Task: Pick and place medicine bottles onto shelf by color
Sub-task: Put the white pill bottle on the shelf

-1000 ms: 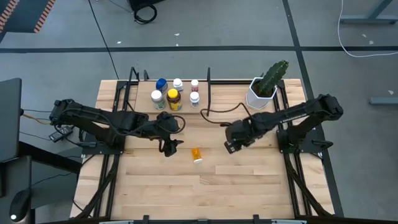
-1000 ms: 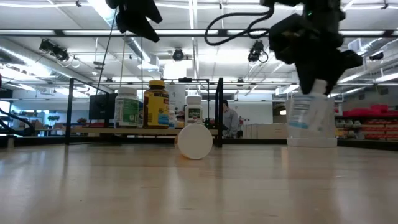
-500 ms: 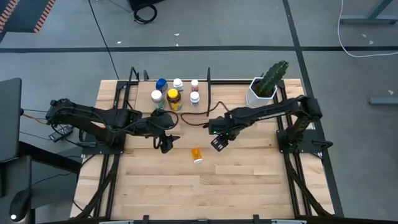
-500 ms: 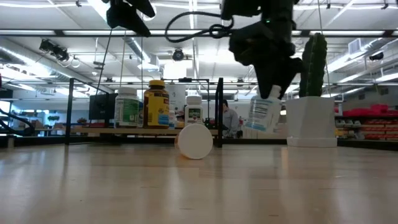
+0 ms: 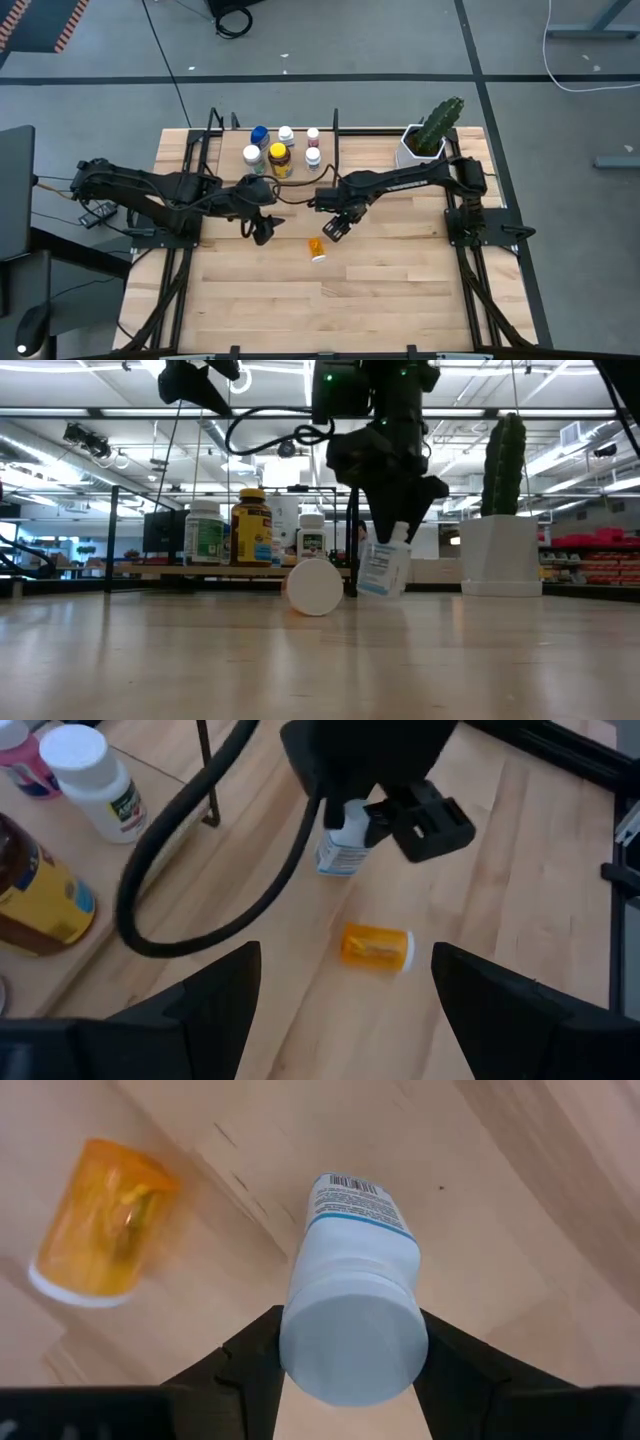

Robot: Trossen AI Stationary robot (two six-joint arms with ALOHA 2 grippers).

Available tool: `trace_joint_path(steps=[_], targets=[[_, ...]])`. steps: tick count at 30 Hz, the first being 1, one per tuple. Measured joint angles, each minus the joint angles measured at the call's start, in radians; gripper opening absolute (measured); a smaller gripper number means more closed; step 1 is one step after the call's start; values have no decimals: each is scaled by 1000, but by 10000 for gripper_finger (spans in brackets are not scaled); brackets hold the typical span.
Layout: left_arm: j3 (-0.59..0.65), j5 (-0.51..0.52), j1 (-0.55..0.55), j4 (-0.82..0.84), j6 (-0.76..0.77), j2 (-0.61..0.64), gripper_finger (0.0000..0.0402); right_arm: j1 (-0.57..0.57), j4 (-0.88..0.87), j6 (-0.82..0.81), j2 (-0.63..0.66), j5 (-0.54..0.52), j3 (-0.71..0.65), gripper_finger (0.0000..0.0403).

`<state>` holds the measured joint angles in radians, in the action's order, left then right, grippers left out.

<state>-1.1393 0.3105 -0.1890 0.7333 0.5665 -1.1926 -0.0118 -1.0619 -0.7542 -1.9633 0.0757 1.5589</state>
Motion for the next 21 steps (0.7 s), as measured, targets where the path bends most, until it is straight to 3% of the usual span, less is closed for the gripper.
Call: trace_joint_path(steps=[10,21], targets=[[0,-1,-6,-9,42,3,297,-20,44,22,-19,2,4,204],[0,-1,-7,-74,52,2,297,-21,35,25,-1,15,4,284]])
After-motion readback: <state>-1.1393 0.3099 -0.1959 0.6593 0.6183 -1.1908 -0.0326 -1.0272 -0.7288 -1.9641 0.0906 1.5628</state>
